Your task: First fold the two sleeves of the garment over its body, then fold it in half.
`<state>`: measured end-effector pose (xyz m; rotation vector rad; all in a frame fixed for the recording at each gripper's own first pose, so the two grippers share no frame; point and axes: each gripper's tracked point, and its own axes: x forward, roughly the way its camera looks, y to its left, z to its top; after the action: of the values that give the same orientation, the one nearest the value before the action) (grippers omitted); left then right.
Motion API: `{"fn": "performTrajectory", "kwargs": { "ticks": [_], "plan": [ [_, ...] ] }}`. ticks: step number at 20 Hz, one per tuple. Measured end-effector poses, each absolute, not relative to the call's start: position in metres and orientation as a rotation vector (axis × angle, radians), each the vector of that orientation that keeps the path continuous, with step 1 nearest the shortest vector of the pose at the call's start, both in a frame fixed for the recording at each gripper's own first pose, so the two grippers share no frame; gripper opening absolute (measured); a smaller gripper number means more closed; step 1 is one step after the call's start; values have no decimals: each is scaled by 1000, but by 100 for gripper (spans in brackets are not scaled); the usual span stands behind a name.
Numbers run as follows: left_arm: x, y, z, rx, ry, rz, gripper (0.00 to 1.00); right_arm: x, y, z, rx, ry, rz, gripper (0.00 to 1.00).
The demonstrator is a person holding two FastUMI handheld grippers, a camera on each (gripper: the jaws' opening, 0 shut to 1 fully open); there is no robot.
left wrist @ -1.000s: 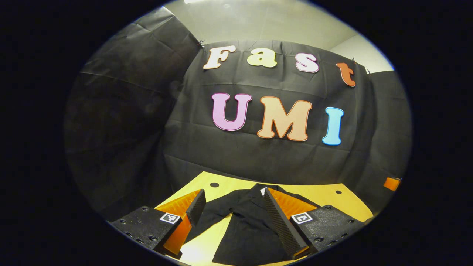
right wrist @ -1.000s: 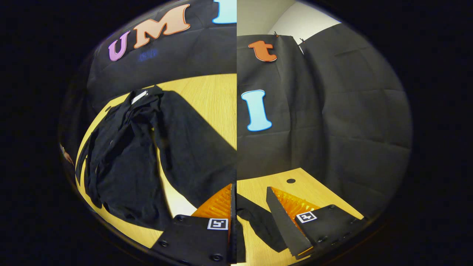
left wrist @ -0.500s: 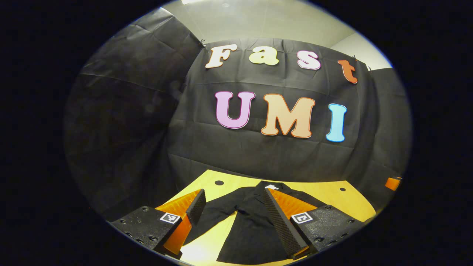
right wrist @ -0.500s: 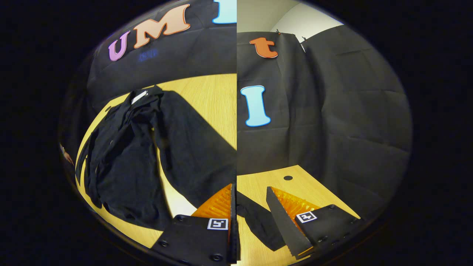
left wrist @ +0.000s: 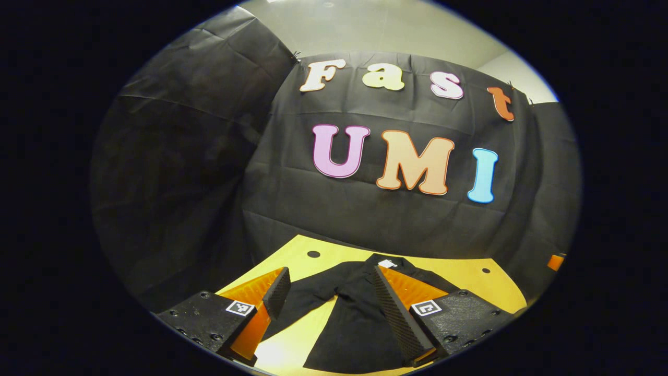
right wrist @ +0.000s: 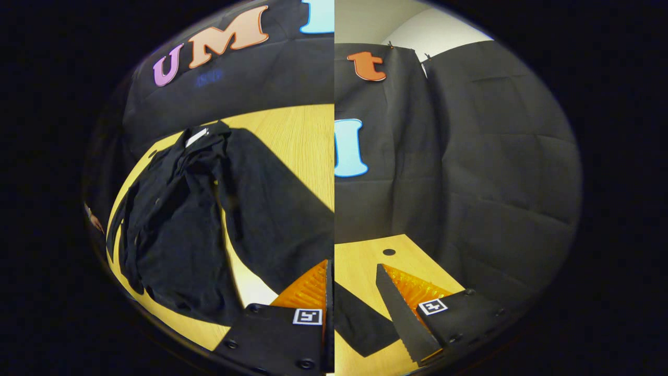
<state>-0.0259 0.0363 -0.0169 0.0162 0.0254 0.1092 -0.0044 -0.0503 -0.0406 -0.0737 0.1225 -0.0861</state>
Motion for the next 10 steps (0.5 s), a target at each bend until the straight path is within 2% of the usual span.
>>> {"fn": "performTrajectory", "kwargs": {
  "ticks": [10],
  "plan": [
    [-30, 48, -17, 69, 37, 166, 92, 18, -119, -108, -30, 257, -184, 52]
  ]
}}
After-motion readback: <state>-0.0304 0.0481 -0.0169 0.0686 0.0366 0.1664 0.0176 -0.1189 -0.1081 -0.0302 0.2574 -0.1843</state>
